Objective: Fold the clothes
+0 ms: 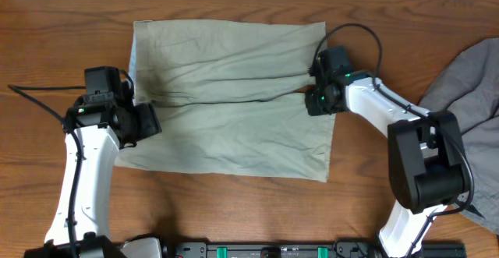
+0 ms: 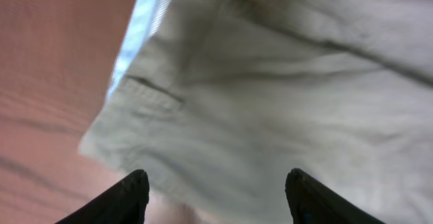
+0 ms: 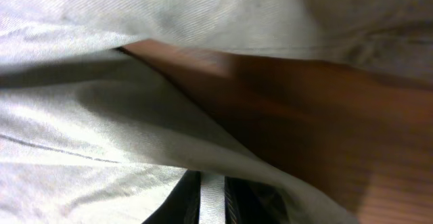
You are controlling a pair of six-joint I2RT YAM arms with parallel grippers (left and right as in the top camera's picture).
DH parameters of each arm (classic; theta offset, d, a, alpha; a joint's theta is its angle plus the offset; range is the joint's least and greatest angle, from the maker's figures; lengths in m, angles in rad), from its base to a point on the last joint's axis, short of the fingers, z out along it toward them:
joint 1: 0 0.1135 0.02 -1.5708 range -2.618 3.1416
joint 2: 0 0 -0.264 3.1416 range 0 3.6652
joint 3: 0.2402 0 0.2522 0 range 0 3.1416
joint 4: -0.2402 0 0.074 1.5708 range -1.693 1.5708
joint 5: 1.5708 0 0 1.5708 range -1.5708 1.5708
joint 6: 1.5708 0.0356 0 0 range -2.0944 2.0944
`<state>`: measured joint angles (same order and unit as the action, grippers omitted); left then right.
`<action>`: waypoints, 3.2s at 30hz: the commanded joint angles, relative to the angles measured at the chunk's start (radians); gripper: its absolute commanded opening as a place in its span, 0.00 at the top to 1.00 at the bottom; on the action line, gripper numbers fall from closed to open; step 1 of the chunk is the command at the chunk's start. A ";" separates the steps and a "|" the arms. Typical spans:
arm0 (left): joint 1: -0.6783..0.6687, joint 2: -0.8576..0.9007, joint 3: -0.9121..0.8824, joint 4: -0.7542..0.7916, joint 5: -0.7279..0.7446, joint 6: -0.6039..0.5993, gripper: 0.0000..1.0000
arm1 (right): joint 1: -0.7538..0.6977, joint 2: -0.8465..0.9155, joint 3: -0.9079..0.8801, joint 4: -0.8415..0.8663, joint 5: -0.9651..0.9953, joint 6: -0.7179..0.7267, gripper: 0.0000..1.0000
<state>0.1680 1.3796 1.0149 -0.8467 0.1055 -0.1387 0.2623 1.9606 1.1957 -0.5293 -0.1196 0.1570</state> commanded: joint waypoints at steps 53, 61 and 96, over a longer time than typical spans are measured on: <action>0.144 0.152 -0.362 0.257 -0.007 -0.301 0.94 | -0.060 -0.184 -0.108 -0.643 -0.236 -0.079 0.51; 0.144 0.152 -0.362 0.258 -0.007 -0.301 0.94 | 0.010 -0.184 -0.268 -0.586 -0.151 0.082 0.53; 0.144 -0.192 -0.304 0.068 0.026 -0.201 0.93 | -0.104 -0.649 -0.259 -0.394 -0.146 0.236 0.99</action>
<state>0.3065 1.2640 0.6857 -0.7593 0.1528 -0.3618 0.1936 1.3666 0.9176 -0.9230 -0.2825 0.3515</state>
